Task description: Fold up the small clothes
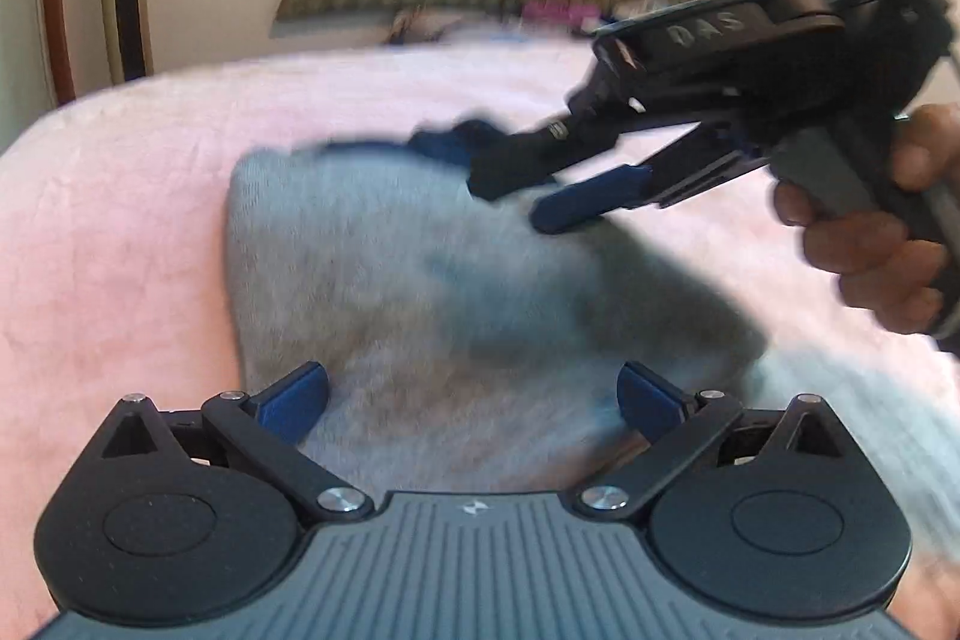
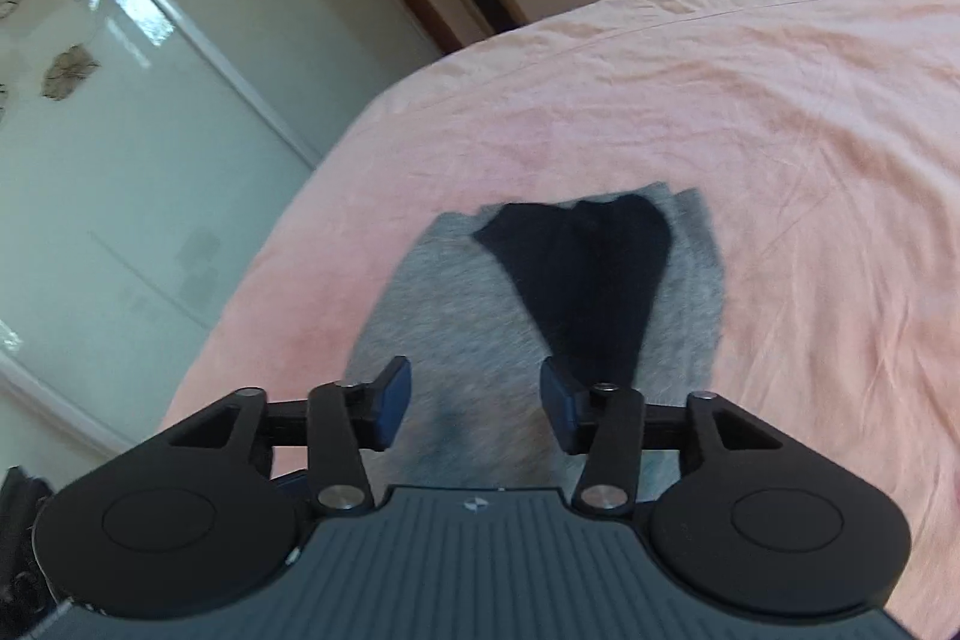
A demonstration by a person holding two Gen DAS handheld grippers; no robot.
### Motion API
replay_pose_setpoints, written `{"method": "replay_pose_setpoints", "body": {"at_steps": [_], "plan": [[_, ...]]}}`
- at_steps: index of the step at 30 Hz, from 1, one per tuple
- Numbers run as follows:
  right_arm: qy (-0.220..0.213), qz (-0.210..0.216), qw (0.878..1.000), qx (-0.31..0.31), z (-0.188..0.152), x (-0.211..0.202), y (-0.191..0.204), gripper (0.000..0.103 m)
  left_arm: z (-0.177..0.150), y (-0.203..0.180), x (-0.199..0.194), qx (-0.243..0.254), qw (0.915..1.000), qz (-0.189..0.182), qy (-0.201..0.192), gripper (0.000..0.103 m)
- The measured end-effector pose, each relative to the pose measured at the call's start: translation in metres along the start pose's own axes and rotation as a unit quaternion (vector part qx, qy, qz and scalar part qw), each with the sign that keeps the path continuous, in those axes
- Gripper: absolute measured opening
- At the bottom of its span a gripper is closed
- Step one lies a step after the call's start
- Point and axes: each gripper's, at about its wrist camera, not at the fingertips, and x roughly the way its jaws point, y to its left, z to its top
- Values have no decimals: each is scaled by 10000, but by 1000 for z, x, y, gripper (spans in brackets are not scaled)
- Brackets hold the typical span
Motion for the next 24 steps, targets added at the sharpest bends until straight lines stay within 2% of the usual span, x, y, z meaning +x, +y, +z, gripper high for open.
{"method": "replay_pose_setpoints", "body": {"at_steps": [1, 2, 3, 4, 5, 6, 8, 9, 13, 15, 16, 17, 18, 19, 22, 24], "plan": [[199, -69, 9998, -64, -8, 9, -2, 58, -5, -1, 2, 194, 9996, 150, -141, 103], [248, -144, 9994, -200, -16, 18, -8, 48, -5, -2, 2, 295, 9992, 222, -134, 103], [51, -115, 9997, -211, -20, 16, -14, 42, -1, -3, -2, 247, 9994, 237, -103, 103], [57, -108, 9999, 39, -17, 12, -19, 32, 1, -2, -12, 141, 9996, 186, -140, 103], [68, -59, 9995, 311, -15, 1, -21, 34, 1, -1, -23, 81, 9996, 150, -237, 103], [-35, 19, 9995, 320, -15, -12, -17, 39, -1, -2, -34, 110, 9993, 179, -315, 103], [-305, -17, 9995, 88, -22, -41, -8, 55, -11, -3, -52, 227, 9988, 260, -336, 103], [-316, -72, 9995, 44, -28, -51, -6, 59, -17, -2, -57, 231, 9990, 278, -280, 103], [-36, -436, 9990, -136, -55, -59, -7, 59, -29, 8, -49, 76, 9981, 610, -58, 102], [153, -630, 9976, -231, -65, -48, -7, 54, -26, 13, -46, -103, 9974, 702, -87, 87], [260, -729, 9966, -278, -68, -41, -8, 47, -25, 15, -43, -96, 9968, 788, -70, 79], [365, -852, 9950, -372, -70, -34, -7, 40, -25, 14, -40, 26, 9955, 947, -10, 56], [429, -992, 9926, -554, -74, -28, -5, 38, -27, 13, -38, 172, 9938, 1097, 47, 41], [405, -1032, 9916, -661, -75, -27, -4, 37, -29, 15, -41, 209, 9933, 1138, 13, 41], [482, -1006, 9915, -670, -74, -26, -9, 31, -30, 21, -53, 173, 9934, 1118, -183, 26], [471, -924, 9926, -636, -74, -28, -14, 30, -31, 25, -51, 57, 9942, 1070, -134, 19]]}}
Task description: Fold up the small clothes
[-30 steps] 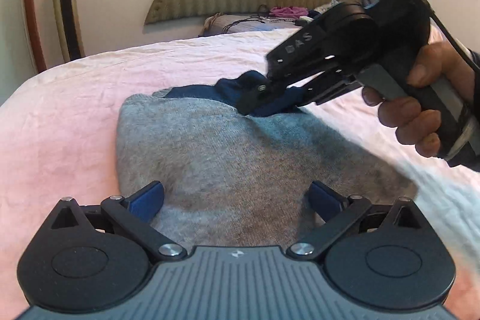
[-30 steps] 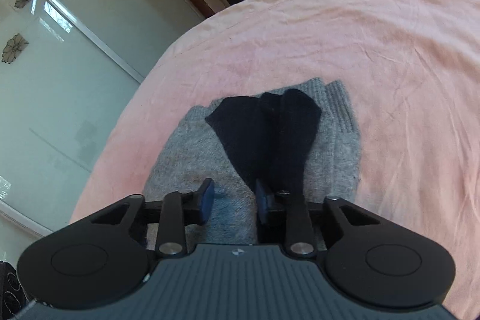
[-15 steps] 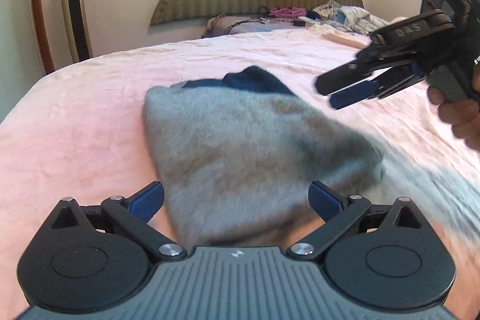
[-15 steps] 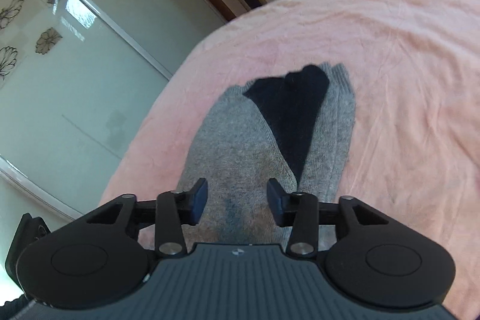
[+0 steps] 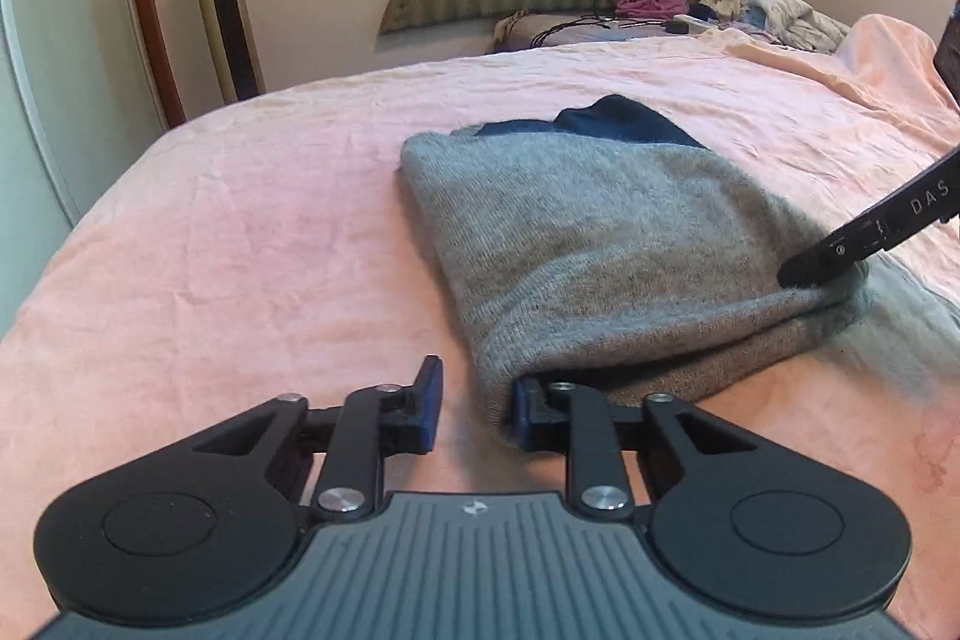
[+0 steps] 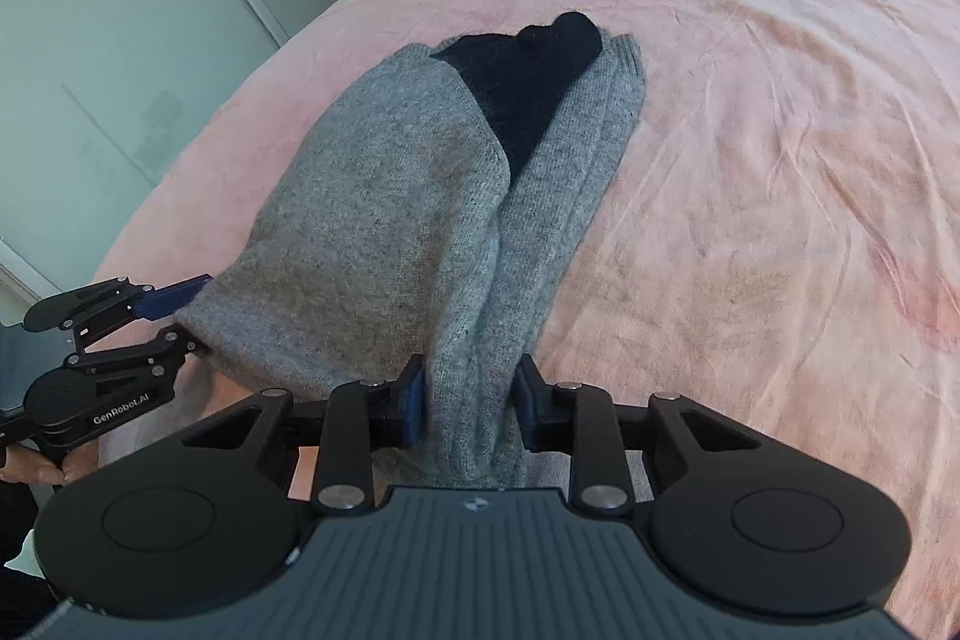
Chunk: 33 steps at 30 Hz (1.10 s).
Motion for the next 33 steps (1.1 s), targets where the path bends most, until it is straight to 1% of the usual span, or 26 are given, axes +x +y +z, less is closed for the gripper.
{"method": "replay_pose_setpoints", "body": {"at_steps": [1, 4, 5, 7, 8, 10, 11, 12, 13, 14, 15, 16, 17, 18, 19, 20, 21, 22, 24, 25, 26, 28, 30, 31, 32, 33], "plan": [[-12, 5, 10000, -20, -1, 0, 0, 29, -3, -1, 5, -48, 10000, 17, 77, 18], [-74, -18, 9999, -73, -4, -1, 2, 30, -8, -7, 5, 20, 9999, 102, -45, 18], [-86, -18, 9999, -49, -4, -1, 2, 30, -6, -8, 1, 28, 10000, -5, -11, 18], [-73, 35, 10000, 55, -3, -4, 2, 39, -3, -7, -13, 37, 9995, -329, -21, 19], [-80, 18, 9999, 107, -2, -9, 3, 49, -1, -7, -22, 60, 9989, -468, -57, 20], [-411, -25, 9991, 104, 4, -27, 6, 55, 5, -2, -41, -46, 9967, -712, -385, 22], [-624, 84, 9978, 194, 10, -37, 5, 58, 9, 0, -46, -142, 9950, -817, -562, 28], [-780, 206, 9962, 323, 19, -42, 3, 59, 17, 0, -47, -263, 9928, -909, -730, 44], [-891, 311, 9947, 396, 29, -44, 4, 60, 24, -4, -44, -329, 9915, -938, -835, 56], [-967, 386, 9938, 384, 41, -41, 8, 60, 30, -10, -37, -337, 9909, -927, -920, 77], [-988, 447, 9936, 330, 53, -34, 13, 63, 33, -19, -26, -305, 9908, -963, -906, 81], [-955, 525, 9935, 316, 64, -24, 16, 65, 35, -28, -12, -270, 9915, -1086, -666, 80], [-851, 627, 9937, 360, 75, -11, 18, 70, 35, -36, 6, -291, 9918, -1228, -222, 79], [-621, 742, 9942, 472, 84, 7, 18, 72, 31, -41, 20, -312, 9913, -1272, 107, 79], [-334, 747, 9952, 535, 90, 25, 18, 74, 24, -46, 26, -222, 9923, -1214, 126, 79], [-72, 558, 9971, 509, 91, 41, 16, 72, 15, -50, 25, -46, 9933, -1152, -72, 79], [-82, 534, 9976, 431, 88, 49, 11, 68, 12, -50, 24, -34, 9933, -1151, -117, 79], [-197, 673, 9966, 425, 85, 48, 5, 65, 13, -46, 24, -145, 9927, -1196, -84, 79], [-183, 817, 9927, 868, 83, 44, -11, 54, 19, -38, 22, -428, 9912, -1253, -1, 79], [-182, 791, 9923, 940, 82, 41, -14, 45, 22, -36, 21, -530, 9910, -1230, 23, 79], [-219, 749, 9918, 1016, 80, 34, -14, 44, 24, -34, 18, -591, 9906, -1235, 24, 79], [-322, 756, 9920, 961, 73, 16, -4, 54, 23, -33, 14, -649, 9896, -1281, 14, 79], [-434, 1046, 9904, 794, 60, 2, 8, 68, 20, -35, 22, -621, 9908, -1199, 98, 80], [-350, 1216, 9889, 780, 52, 0, 11, 71, 18, -36, 25, -580, 9918, -1142, 11, 80], [-176, 1123, 9909, 717, 43, 6, 12, 74, 16, -39, 26, -510, 9926, -1098, -64, 82], [15, 745, 9957, 546, 37, 18, 12, 63, 16, -42, 27, -443, 9938, -1018, -82, 82]]}}
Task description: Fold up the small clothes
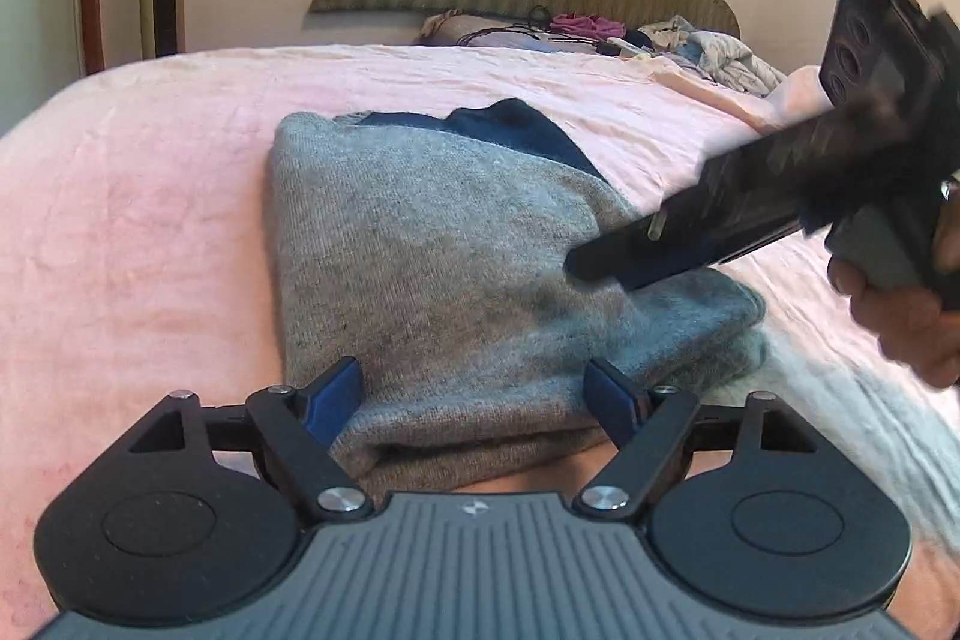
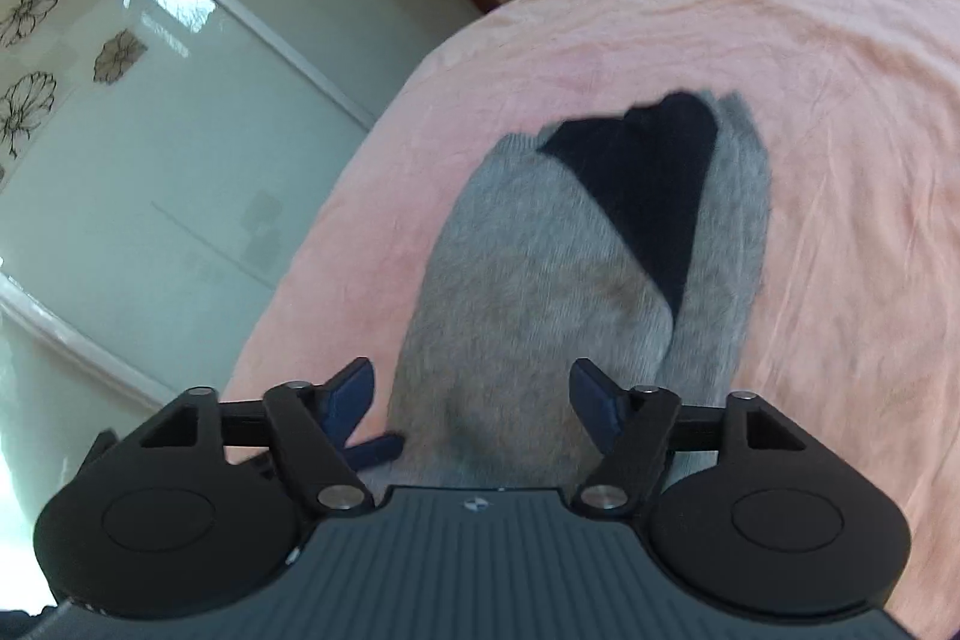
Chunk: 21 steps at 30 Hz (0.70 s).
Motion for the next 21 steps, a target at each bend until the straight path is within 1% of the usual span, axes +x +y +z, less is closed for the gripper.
{"method": "replay_pose_setpoints", "body": {"at_steps": [1, 2, 4, 6, 7, 8, 9, 10, 12, 16, 17, 18, 21], "plan": [[-92, -154, 9995, -260, -7, 4, -3, 51, 1, -4, -1, 38, 10000, 80, 26, 82], [-217, -244, 9987, -397, -11, 1, -3, 42, 2, -6, -4, 23, 9999, 140, 46, 82], [-319, -348, 9985, -263, -13, -15, 1, 43, 2, -7, -16, -126, 9996, 247, 43, 83], [-566, -654, 9948, -540, -21, -34, 14, 58, -4, -7, -27, -351, 9983, 460, 32, 83], [-723, -915, 9907, -703, -28, -42, 22, 76, -8, -5, -30, -481, 9971, 594, 48, 85], [-853, -1146, 9859, -872, -39, -50, 29, 89, -12, -4, -31, -659, 9952, 715, 124, 86], [-929, -1279, 9825, -982, -48, -55, 34, 91, -17, -1, -31, -824, 9935, 750, 216, 86], [-968, -1379, 9805, -1012, -57, -57, 34, 91, -22, -1, -31, -934, 9922, 785, 269, 86], [-929, -1668, 9772, -932, -73, -56, 30, 92, -28, -8, -34, -878, 9907, 1028, 144, 87], [-725, -2360, 9664, -713, -101, -40, 22, 102, -33, -18, -31, -801, 9879, 1323, 141, 92], [-753, -2492, 9626, -750, -106, -36, 22, 103, -34, -20, -29, -766, 9877, 1356, 114, 96], [-872, -2608, 9573, -895, -111, -32, 24, 103, -35, -20, -28, -743, 9879, 1358, 125, 101], [-1009, -2954, 9453, -946, -117, -21, 31, 103, -36, -22, -28, -728, 9884, 1327, 134, 103]]}}
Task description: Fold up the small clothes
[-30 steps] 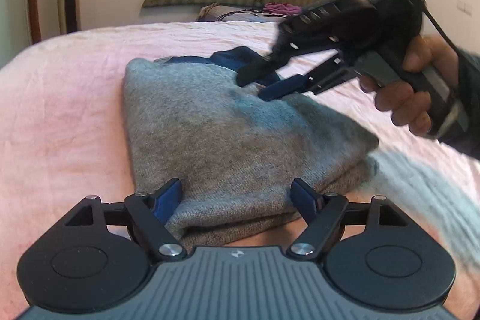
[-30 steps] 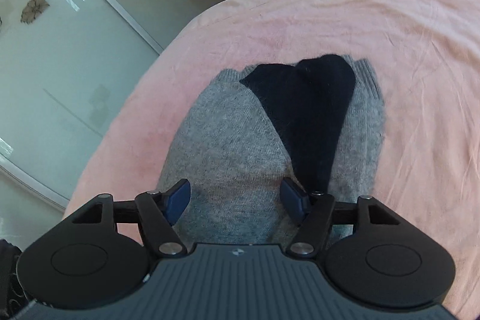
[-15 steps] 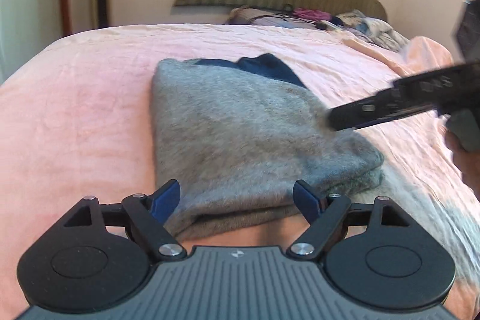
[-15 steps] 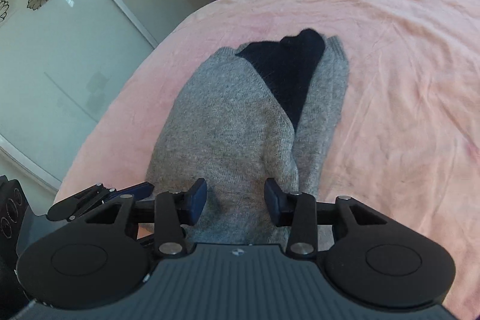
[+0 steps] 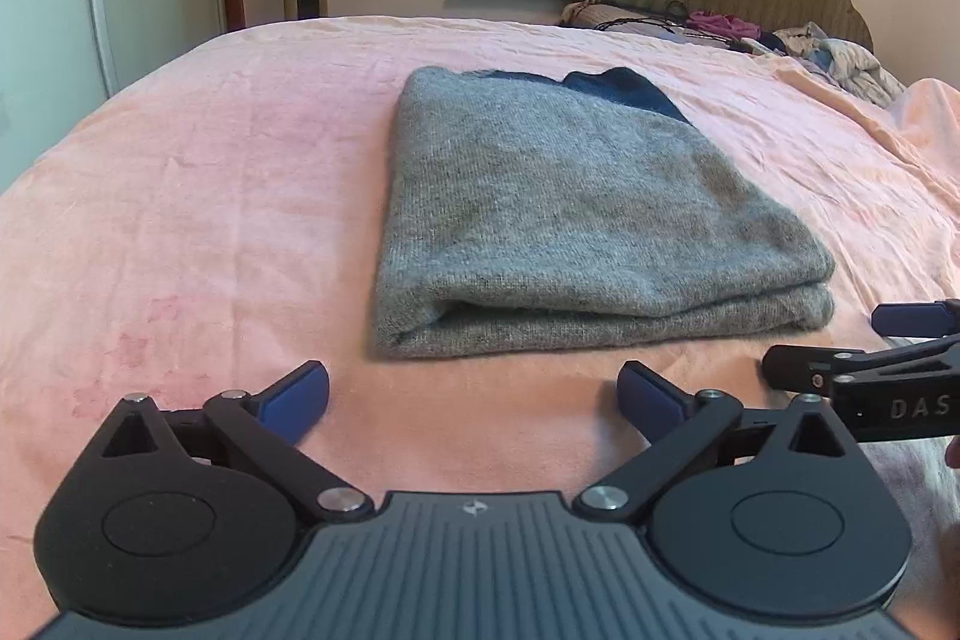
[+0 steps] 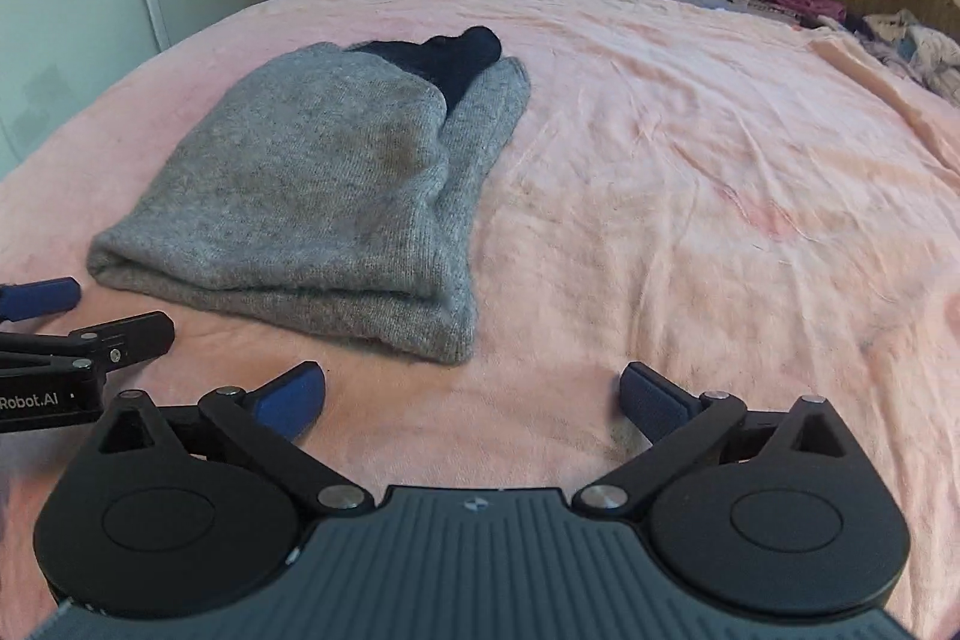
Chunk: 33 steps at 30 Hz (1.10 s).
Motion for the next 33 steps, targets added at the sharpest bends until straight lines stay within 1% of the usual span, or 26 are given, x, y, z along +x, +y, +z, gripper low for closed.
{"method": "replay_pose_setpoints", "body": {"at_steps": [6, 17, 23, 33], "plan": [[-364, -249, 9989, 175, -9, 0, 6, 103, -1, 0, -1, -36, 10000, 3, -31, 103], [-426, -292, 9984, 221, -12, -2, 7, 103, -1, -2, 0, 21, 10000, 65, -14, 103], [-442, -432, 9975, 334, -14, -5, 12, 103, -2, -4, 0, 21, 9999, 115, -13, 103], [-456, -390, 9976, 357, -15, -5, 10, 103, -3, -3, -1, -2, 9999, 107, -34, 103]]}}
